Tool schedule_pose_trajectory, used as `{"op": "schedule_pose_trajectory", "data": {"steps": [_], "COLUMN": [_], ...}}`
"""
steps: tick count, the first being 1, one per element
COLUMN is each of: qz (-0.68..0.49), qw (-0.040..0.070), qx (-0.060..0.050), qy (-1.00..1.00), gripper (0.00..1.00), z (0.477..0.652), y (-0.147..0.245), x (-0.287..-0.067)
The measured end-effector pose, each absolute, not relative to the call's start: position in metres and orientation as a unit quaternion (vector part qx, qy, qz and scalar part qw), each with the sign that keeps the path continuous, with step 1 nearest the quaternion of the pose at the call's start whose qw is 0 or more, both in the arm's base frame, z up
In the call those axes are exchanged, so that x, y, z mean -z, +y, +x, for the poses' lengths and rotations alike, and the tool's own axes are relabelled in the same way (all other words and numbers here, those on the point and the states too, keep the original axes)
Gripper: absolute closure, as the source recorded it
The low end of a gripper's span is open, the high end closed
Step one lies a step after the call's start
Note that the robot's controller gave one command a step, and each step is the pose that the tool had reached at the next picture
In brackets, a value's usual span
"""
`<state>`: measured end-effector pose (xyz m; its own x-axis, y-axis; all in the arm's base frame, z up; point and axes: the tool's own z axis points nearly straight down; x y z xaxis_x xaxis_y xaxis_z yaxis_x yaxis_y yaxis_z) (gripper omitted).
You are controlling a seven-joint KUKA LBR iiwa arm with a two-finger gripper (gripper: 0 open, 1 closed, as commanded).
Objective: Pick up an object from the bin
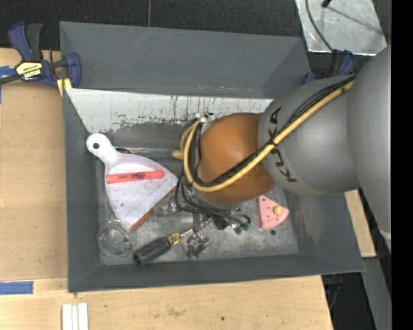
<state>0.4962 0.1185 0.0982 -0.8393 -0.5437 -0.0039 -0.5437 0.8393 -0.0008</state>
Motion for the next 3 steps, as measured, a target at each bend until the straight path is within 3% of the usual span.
{"op": "schedule_pose_trajectory", "data": {"steps": [1,2,3], "qz": [-0.223,-0.435,-0.435], "qw": [0.002,0.013,0.013], "qx": [0.0,0.003,0.002], "qy": [0.975,0.9,0.9], "gripper": [0.0,1.0,1.0], "z": [0.49,0.497,0.497], "y": [0.129,0.146,0.146], "x": [-0.076,-0.076,-0.076]}}
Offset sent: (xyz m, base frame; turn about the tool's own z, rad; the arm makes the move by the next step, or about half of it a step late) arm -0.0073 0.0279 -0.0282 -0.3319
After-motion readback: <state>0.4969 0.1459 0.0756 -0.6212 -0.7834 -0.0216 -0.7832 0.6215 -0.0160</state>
